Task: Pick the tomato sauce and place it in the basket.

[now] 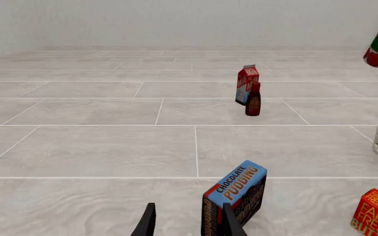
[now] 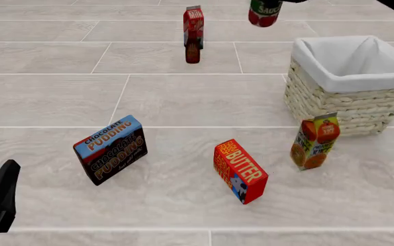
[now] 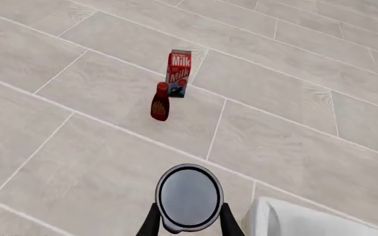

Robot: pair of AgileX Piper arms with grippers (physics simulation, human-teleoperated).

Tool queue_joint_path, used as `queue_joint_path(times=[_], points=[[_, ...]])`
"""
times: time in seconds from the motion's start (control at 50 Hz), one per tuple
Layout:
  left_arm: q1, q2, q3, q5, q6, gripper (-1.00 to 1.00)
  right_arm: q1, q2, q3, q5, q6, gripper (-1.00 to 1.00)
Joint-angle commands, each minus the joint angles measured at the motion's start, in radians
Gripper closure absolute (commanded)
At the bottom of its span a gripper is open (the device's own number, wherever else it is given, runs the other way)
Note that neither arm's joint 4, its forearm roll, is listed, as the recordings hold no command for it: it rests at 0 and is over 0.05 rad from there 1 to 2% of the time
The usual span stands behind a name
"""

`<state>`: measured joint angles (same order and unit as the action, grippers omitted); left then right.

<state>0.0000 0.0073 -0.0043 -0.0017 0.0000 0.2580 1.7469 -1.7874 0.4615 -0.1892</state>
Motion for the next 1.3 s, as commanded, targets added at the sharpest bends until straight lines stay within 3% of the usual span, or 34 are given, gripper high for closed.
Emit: queue_joint_path(times=[0.02,0.58,1.3], points=[[0.000,0.000,0.000,0.000,0.000,-1.00,-0.063,-0.152,0.141,-0.031,0.005,1.00],[0.000,0.000,0.000,0.000,0.000,-1.00,-0.188,-0.284,0.268,-0.048,-0.012,1.00],[0.000,0.000,0.000,0.000,0.000,-1.00,-0.332,-0.321,0.359,-0.095,-0.013,1.00]])
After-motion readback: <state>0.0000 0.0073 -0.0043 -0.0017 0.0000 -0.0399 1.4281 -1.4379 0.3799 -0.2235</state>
